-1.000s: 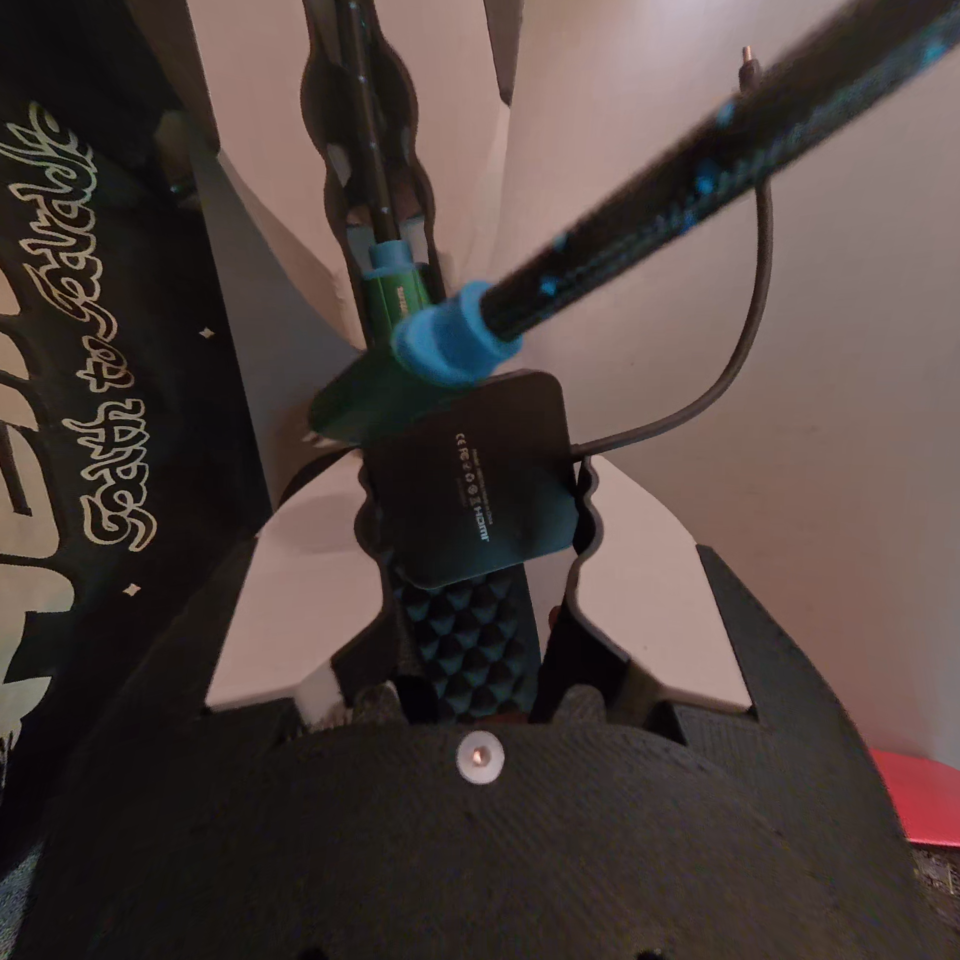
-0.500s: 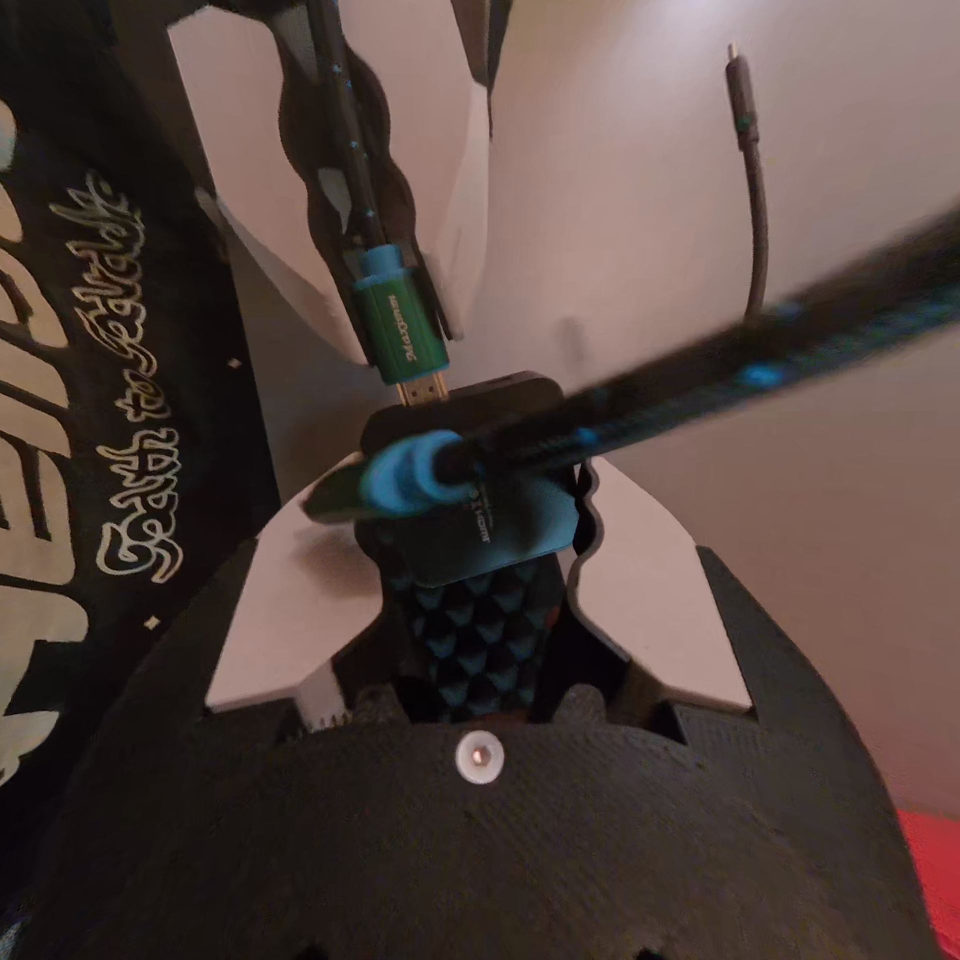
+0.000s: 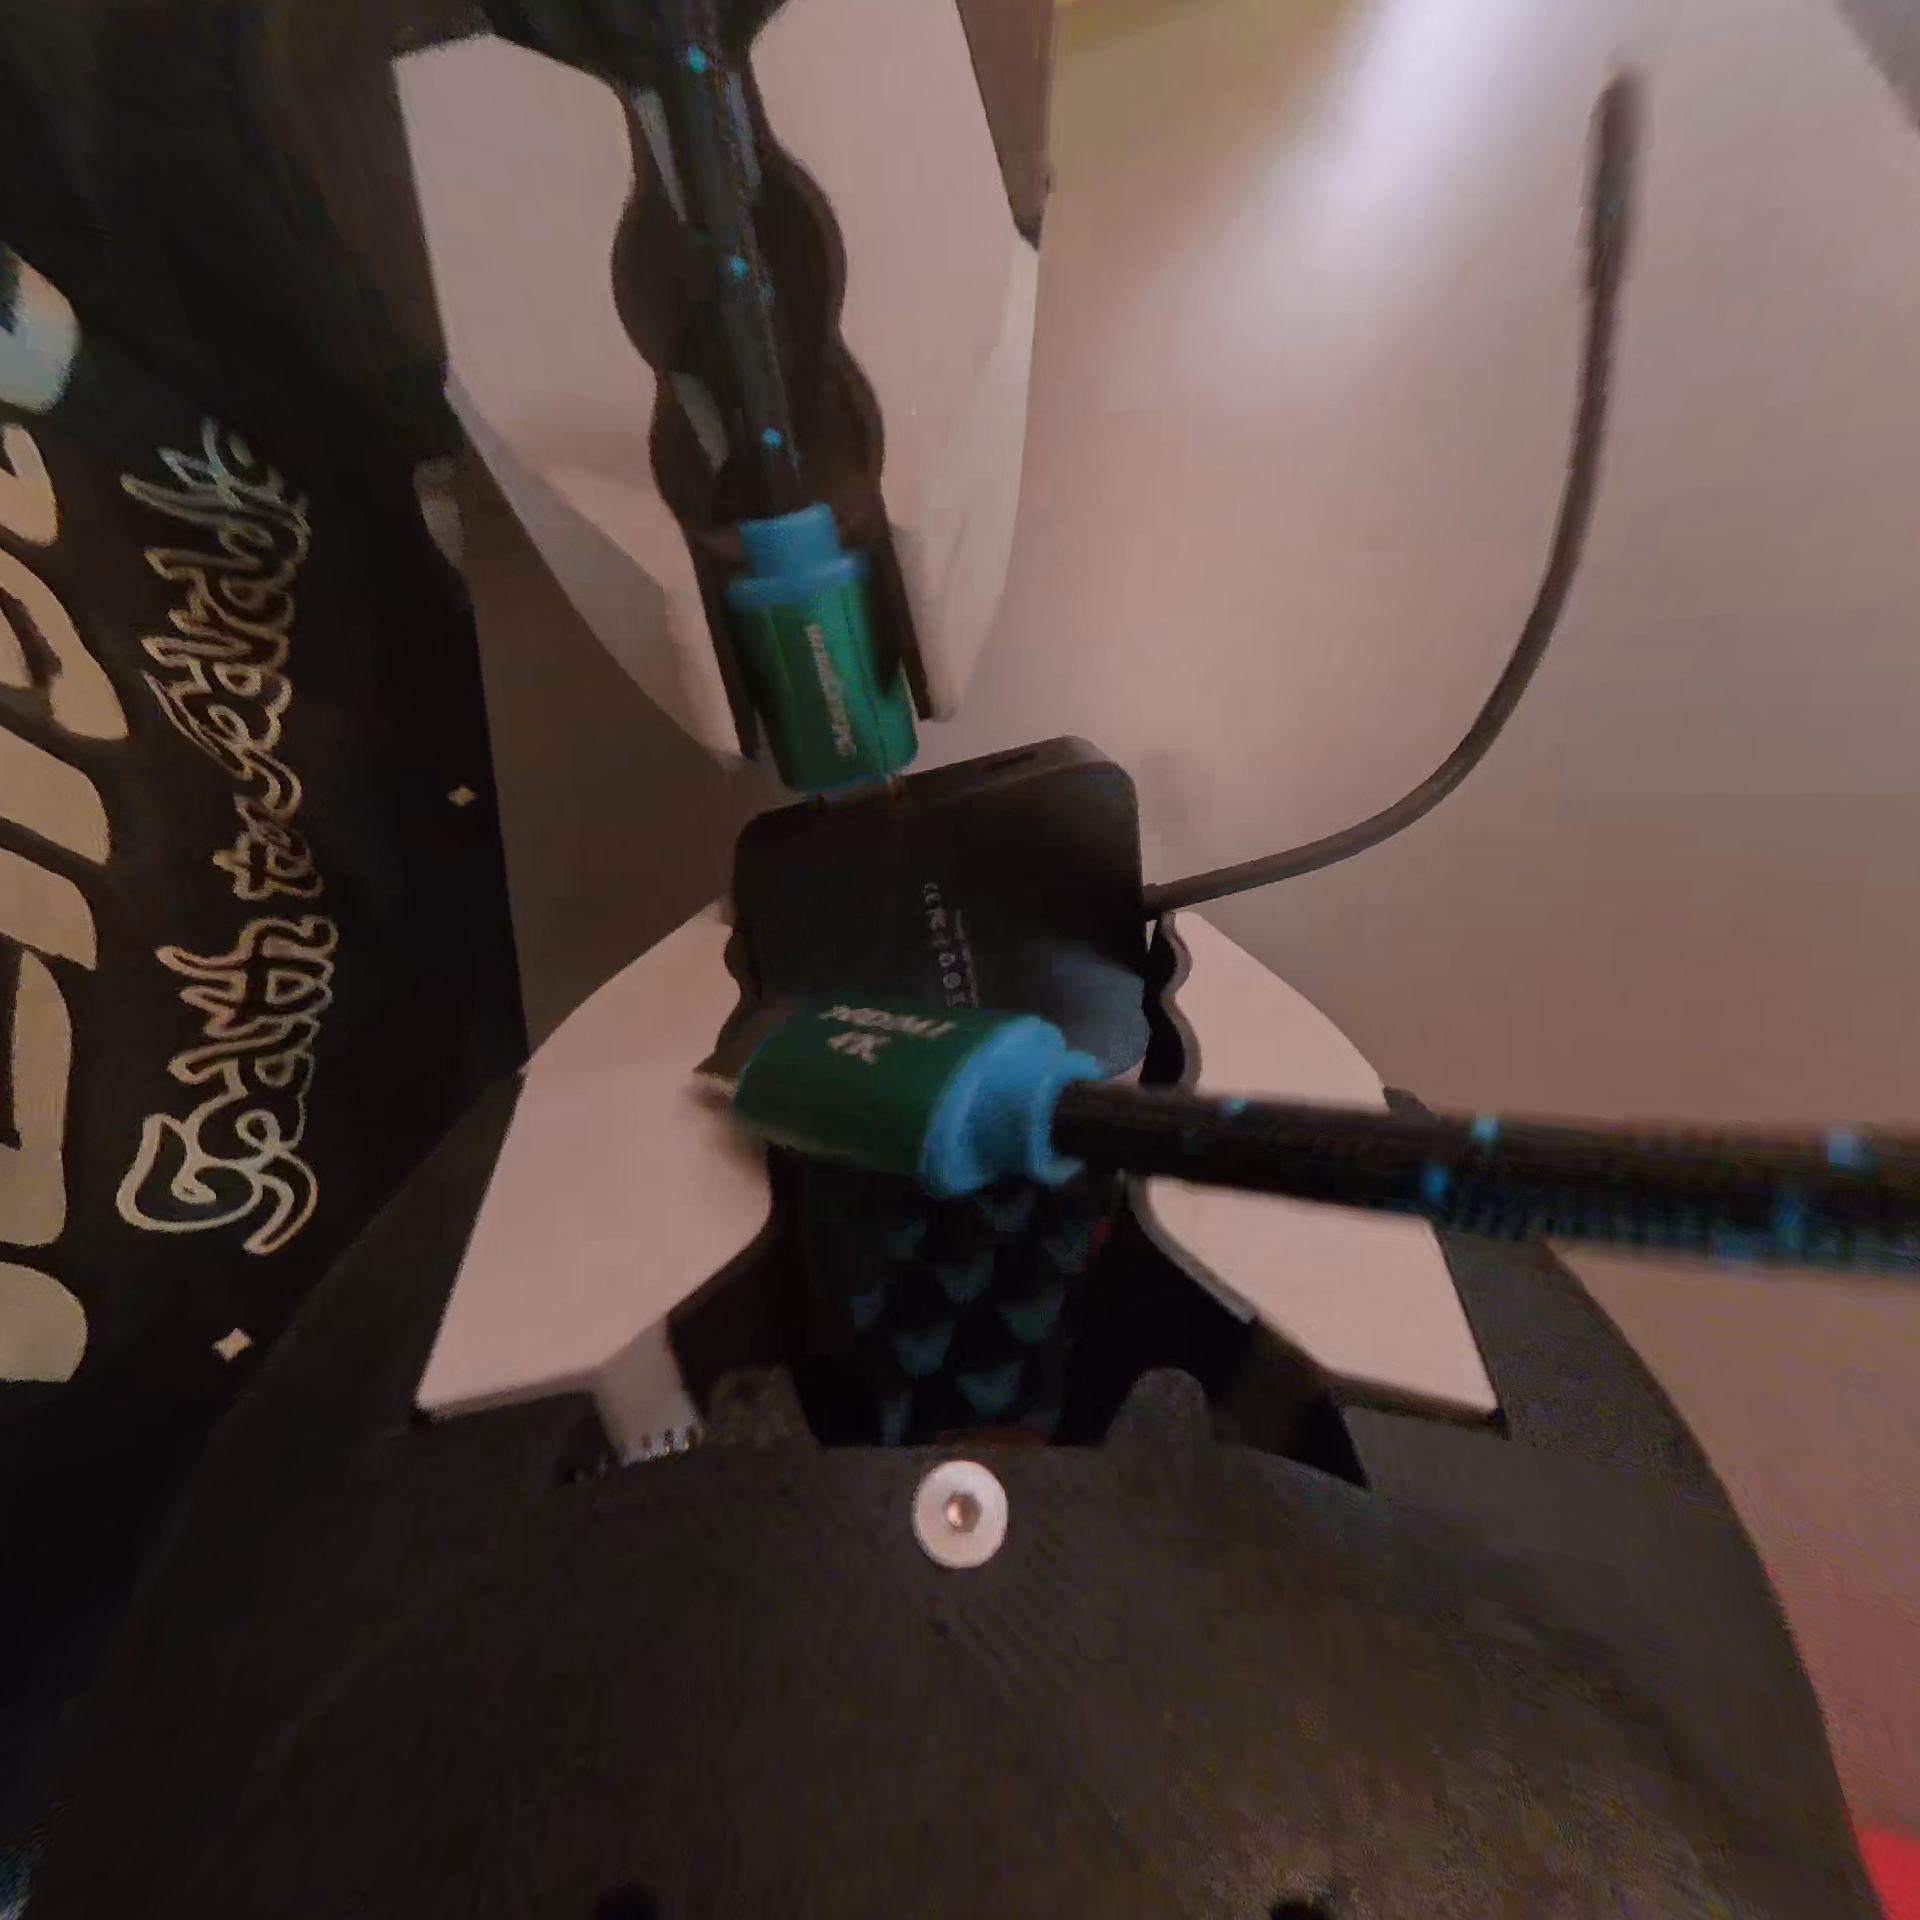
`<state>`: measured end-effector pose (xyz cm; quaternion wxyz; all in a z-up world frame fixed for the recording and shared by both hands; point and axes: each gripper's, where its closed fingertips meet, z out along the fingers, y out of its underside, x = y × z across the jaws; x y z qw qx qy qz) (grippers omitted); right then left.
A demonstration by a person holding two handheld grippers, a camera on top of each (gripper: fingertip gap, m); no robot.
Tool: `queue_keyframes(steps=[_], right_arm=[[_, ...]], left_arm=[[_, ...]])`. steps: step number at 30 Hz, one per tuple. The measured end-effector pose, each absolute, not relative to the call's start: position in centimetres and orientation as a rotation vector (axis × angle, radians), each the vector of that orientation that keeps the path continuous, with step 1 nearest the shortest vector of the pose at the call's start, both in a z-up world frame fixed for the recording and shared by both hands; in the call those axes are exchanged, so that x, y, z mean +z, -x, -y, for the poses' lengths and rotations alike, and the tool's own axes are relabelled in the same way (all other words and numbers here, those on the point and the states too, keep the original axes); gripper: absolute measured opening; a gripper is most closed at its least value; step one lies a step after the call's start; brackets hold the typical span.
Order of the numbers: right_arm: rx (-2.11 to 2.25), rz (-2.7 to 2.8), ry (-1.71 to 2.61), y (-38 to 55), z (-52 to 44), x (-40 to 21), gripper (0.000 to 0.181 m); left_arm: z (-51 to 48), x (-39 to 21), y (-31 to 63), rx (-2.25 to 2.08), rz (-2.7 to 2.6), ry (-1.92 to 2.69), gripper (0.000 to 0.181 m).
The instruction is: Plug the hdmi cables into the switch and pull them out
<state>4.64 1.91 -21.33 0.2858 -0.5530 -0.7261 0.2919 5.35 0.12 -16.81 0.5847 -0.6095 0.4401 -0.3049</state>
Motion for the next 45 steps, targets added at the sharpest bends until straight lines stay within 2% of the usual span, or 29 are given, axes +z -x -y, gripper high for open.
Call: queue_keyframes(steps=[1,23,45], right_arm=[[0.810,1.911,1.465,-4.5,-1.9,-20.8,0.072],[1.028,1.706,1.370,-4.8,-0.8,-21.2,0.073],[0.999,1.640,1.350,-5.1,-1.2,-21.4,0.073]], left_arm=[[-0.1,-16.3,-5.2,-0.733,-1.002,1.409,0.021],[0.7,-16.6,-6.0,-0.884,-0.971,1.429,0.022],[0.6,-17.6,-6.0,-0.743,-0.987,1.429,0.021]])
